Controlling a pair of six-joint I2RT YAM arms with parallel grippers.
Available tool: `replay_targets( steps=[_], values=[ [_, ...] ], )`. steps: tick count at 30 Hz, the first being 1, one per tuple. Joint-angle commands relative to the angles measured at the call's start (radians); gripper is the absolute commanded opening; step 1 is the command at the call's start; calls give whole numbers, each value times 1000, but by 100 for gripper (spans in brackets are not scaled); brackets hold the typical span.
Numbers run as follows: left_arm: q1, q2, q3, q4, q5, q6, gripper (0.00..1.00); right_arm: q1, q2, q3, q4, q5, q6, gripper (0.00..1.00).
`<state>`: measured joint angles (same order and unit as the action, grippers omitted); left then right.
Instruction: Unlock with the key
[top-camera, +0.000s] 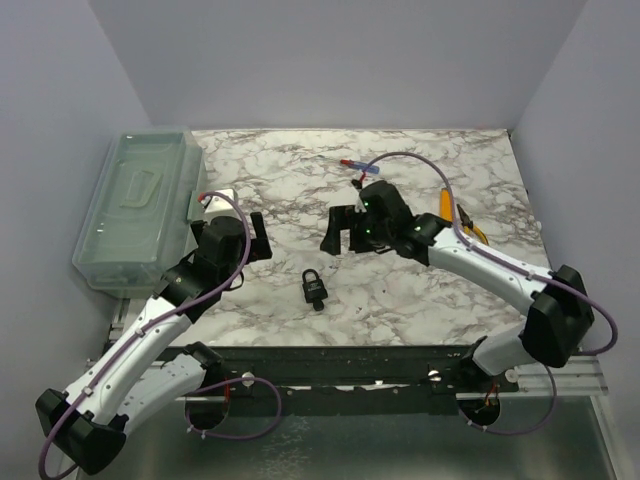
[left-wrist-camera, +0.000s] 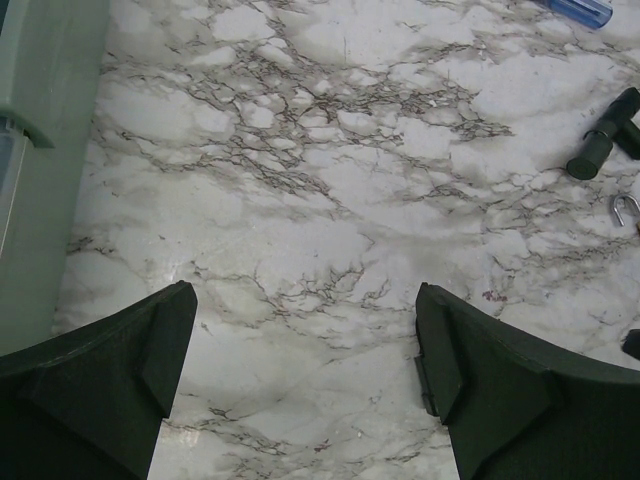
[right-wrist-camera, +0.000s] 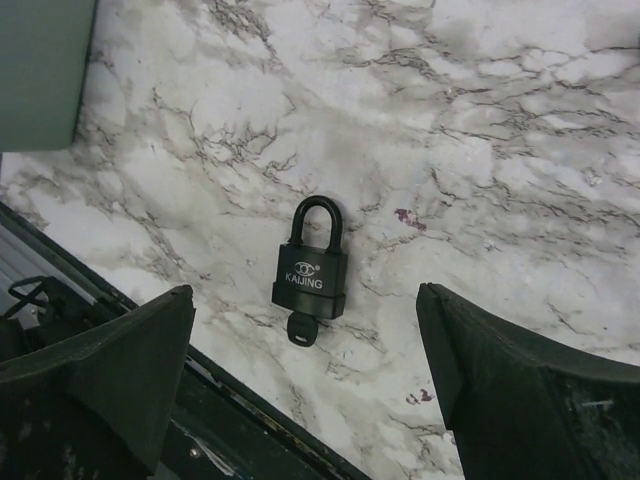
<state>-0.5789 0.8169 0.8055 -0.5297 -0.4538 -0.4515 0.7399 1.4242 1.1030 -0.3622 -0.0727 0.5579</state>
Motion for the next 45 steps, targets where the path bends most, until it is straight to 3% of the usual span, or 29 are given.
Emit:
replay_targets(
  steps=[1,12,19,30,37,45],
  values=[
    [6,-10,4,-24,-50,-7,99,80,127,115,-130,133,-30,100],
    [8,-78,0,-34,-84,-21,99,225,396,300,-241,195,-3,100],
    [8,-87,1,-36,-71,-21,99,268,482,285,-295,203,134,100],
    [10,-87,0,-36,-64,-21,99,299,559,287,-294,218,168,100],
    [10,-78,-1,-36,-62,-21,99,331,568,285,-293,241,192,83],
    [11,-71,-1,-36,-57,-21,99,361,629,336,-328,317,212,77]
  ],
)
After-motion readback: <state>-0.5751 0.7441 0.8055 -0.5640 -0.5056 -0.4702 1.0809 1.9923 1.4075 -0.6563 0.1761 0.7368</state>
